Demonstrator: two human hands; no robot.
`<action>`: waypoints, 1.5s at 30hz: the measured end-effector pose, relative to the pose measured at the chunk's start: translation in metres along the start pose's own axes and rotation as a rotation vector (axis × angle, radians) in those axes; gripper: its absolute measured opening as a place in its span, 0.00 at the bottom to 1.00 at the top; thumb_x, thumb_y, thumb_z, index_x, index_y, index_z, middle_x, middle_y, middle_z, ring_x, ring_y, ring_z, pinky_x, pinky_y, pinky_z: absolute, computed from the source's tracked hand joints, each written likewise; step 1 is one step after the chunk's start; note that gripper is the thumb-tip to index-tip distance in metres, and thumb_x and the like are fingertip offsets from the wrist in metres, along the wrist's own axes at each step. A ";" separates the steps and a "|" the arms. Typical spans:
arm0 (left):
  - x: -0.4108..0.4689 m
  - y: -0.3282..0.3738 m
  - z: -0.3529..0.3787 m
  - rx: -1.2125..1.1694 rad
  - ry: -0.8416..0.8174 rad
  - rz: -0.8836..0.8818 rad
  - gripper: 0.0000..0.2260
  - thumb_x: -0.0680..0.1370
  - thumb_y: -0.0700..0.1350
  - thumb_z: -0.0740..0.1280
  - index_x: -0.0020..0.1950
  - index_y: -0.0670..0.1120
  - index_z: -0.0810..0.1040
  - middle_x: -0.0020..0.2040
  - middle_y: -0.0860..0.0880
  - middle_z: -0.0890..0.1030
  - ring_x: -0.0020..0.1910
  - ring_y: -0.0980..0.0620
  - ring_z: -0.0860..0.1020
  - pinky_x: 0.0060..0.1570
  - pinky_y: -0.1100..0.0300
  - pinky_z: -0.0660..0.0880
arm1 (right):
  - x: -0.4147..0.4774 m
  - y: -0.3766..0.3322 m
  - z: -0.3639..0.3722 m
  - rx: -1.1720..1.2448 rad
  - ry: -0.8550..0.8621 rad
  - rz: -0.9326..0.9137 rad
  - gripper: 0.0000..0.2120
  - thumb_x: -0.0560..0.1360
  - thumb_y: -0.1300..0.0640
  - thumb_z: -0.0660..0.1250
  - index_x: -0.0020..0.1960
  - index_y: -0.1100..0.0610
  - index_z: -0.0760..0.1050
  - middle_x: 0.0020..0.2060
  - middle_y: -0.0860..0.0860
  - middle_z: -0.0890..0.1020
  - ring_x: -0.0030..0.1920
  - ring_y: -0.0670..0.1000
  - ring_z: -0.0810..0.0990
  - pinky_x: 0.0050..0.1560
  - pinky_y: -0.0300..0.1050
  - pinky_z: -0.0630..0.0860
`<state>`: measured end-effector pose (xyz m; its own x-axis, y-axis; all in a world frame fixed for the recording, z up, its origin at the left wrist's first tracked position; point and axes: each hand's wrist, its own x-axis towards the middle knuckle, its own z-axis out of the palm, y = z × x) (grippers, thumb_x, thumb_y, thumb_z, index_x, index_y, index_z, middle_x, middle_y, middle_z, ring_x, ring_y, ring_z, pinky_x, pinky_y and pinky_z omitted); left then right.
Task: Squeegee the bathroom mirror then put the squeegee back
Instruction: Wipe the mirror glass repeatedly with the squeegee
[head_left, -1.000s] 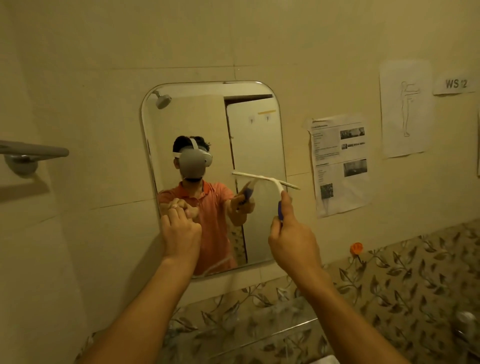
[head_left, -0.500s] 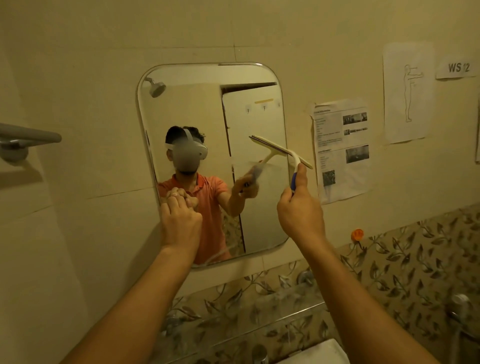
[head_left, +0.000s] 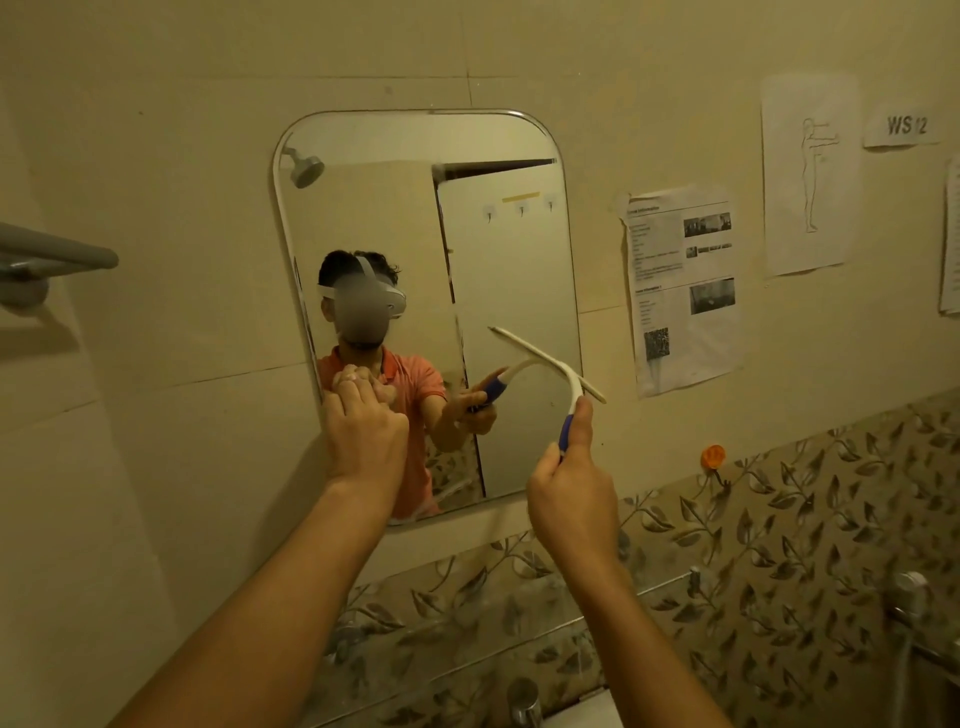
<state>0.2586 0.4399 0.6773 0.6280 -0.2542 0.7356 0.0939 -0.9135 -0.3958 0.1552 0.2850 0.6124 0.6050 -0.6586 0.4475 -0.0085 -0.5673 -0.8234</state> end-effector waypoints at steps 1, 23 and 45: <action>0.000 0.000 0.001 0.001 -0.002 -0.004 0.20 0.84 0.46 0.60 0.73 0.39 0.69 0.70 0.37 0.71 0.68 0.39 0.69 0.63 0.50 0.71 | -0.004 0.002 0.002 -0.003 -0.002 -0.002 0.32 0.85 0.50 0.52 0.81 0.41 0.37 0.34 0.52 0.77 0.32 0.48 0.77 0.30 0.41 0.72; -0.001 -0.002 -0.002 -0.004 0.004 0.016 0.19 0.84 0.46 0.59 0.72 0.39 0.72 0.73 0.36 0.69 0.72 0.37 0.67 0.64 0.50 0.70 | 0.054 -0.080 -0.030 -0.034 0.055 -0.142 0.32 0.84 0.53 0.52 0.82 0.43 0.38 0.35 0.54 0.77 0.32 0.52 0.76 0.31 0.50 0.74; 0.002 0.007 0.001 0.034 0.110 -0.006 0.14 0.82 0.44 0.59 0.62 0.45 0.81 0.58 0.43 0.79 0.56 0.45 0.74 0.50 0.54 0.70 | 0.008 -0.001 -0.030 0.019 -0.010 -0.211 0.33 0.85 0.48 0.53 0.79 0.35 0.33 0.31 0.52 0.77 0.29 0.51 0.77 0.30 0.49 0.77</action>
<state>0.2612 0.4335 0.6750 0.5391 -0.2835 0.7931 0.1250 -0.9043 -0.4082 0.1358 0.2657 0.6271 0.5995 -0.5212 0.6074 0.1345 -0.6825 -0.7184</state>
